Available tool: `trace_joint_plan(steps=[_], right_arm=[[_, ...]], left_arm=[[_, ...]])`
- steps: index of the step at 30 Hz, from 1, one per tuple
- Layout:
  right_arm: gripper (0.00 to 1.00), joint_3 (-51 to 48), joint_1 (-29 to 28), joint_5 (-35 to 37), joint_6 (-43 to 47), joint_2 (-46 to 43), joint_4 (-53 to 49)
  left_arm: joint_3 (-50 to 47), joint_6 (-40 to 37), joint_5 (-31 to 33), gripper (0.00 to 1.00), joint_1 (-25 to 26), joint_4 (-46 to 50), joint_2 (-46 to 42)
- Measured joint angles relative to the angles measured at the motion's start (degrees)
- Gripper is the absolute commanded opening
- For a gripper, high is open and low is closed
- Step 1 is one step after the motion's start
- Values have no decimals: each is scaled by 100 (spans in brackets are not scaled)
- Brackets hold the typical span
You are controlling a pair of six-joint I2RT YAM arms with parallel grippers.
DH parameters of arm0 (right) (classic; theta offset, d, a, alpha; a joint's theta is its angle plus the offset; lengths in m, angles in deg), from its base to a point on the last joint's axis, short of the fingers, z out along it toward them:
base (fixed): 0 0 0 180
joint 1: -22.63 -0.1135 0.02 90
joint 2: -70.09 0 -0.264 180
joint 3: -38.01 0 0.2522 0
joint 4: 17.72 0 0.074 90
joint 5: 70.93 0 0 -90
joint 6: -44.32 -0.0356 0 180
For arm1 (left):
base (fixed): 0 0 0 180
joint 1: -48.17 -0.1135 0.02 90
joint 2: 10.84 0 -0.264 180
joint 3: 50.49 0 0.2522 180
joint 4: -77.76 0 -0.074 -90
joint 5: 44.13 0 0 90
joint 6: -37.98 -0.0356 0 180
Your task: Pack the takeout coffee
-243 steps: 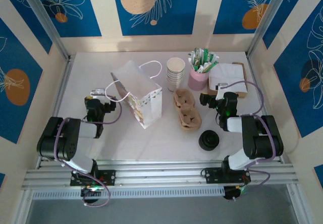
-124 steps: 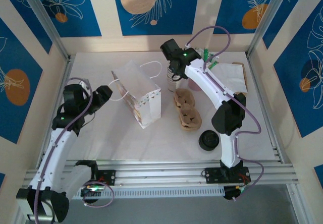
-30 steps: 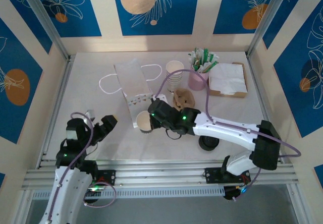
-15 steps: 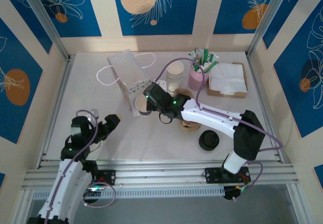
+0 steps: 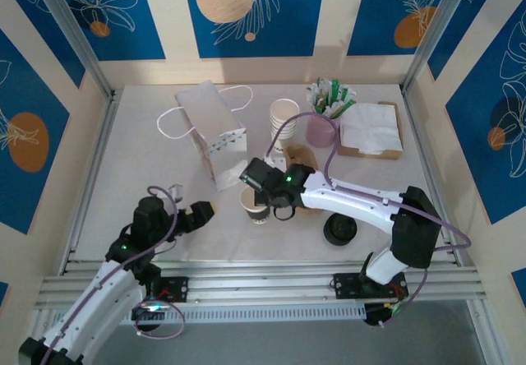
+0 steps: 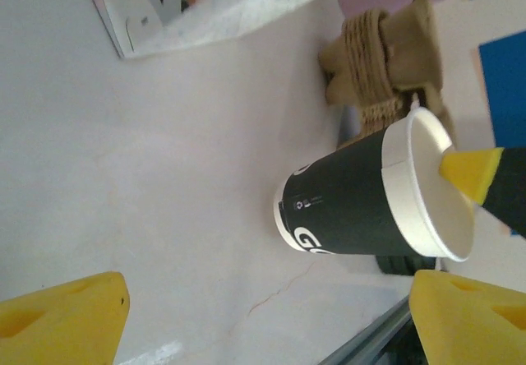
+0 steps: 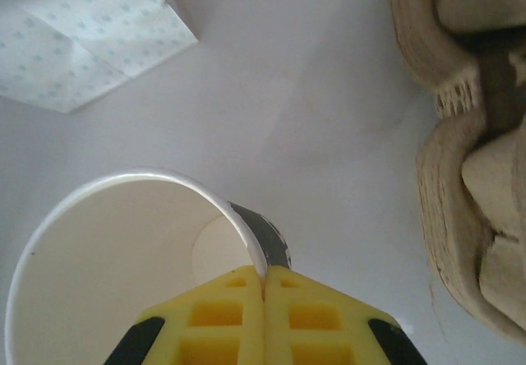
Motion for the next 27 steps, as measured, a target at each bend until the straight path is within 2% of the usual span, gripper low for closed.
trace_joint_plan(steps=[5,8,14,19,21,27], right_arm=[[6,-179,-166,13,-258,-7,-48],[14,-251,-273,37,-367,-7,-42],[33,-323,-356,74,-492,-9,-90],[42,-315,-361,118,-444,-48,-221],[44,-245,-363,118,-422,-120,-402],[62,247,-284,66,-599,-844,-1353]], left_arm=[[-140,114,402,88,507,-378,306],[-195,186,535,88,621,-629,409],[-269,264,669,88,691,-872,472],[-280,264,717,88,710,-925,472],[-291,264,728,87,713,-922,470],[-295,262,748,84,723,-914,472]])
